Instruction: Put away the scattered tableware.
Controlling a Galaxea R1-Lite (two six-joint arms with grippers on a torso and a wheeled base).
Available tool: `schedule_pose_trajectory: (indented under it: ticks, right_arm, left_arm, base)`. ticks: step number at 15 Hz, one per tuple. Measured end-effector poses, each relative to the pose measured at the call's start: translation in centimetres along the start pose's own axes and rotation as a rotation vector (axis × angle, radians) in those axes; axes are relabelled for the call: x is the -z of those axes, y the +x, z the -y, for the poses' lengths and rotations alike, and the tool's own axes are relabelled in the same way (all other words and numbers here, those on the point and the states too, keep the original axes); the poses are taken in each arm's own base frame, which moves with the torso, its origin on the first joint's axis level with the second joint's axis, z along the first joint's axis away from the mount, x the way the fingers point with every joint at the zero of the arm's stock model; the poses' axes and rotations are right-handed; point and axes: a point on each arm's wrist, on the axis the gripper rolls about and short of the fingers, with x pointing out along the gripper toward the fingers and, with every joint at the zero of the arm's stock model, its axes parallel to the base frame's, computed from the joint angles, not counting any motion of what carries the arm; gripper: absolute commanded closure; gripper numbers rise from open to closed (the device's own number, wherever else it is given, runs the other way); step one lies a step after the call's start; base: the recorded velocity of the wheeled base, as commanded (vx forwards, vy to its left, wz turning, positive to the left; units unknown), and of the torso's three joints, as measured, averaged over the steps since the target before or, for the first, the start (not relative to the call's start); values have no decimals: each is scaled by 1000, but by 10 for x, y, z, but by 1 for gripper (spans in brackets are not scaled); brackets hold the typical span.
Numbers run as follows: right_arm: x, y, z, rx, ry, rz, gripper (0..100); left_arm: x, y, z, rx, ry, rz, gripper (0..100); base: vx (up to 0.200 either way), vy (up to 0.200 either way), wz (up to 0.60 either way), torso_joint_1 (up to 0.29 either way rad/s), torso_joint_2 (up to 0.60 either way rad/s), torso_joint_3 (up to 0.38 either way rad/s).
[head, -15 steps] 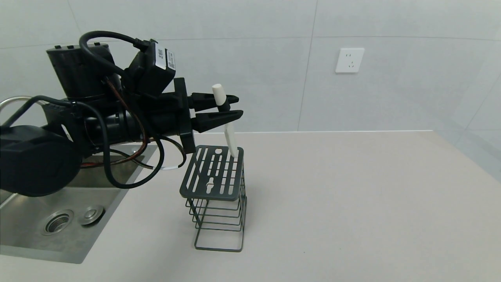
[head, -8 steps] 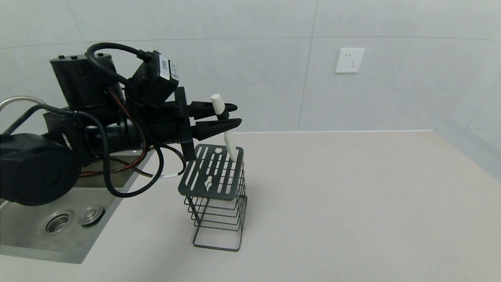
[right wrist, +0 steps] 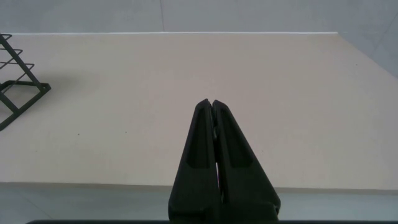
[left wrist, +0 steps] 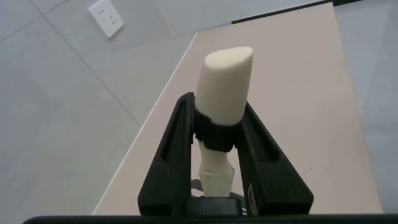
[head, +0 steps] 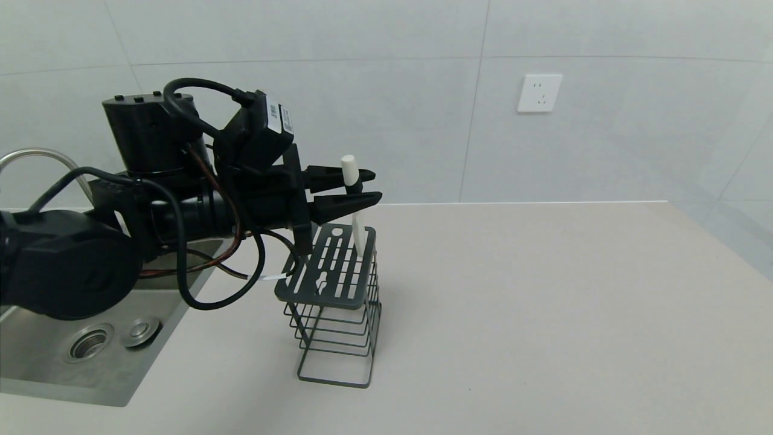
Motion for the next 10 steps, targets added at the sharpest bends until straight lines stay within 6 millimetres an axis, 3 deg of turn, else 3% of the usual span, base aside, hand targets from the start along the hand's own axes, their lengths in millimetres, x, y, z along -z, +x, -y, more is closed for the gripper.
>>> schedule_pose_trajectory:
  ticks: [10]
  right_arm:
    - [0,0,0,0,0,0,100]
  left_arm:
    - [11,2,-3,-5,-49,-16,100]
  base:
    - [0,0,0,0,0,0]
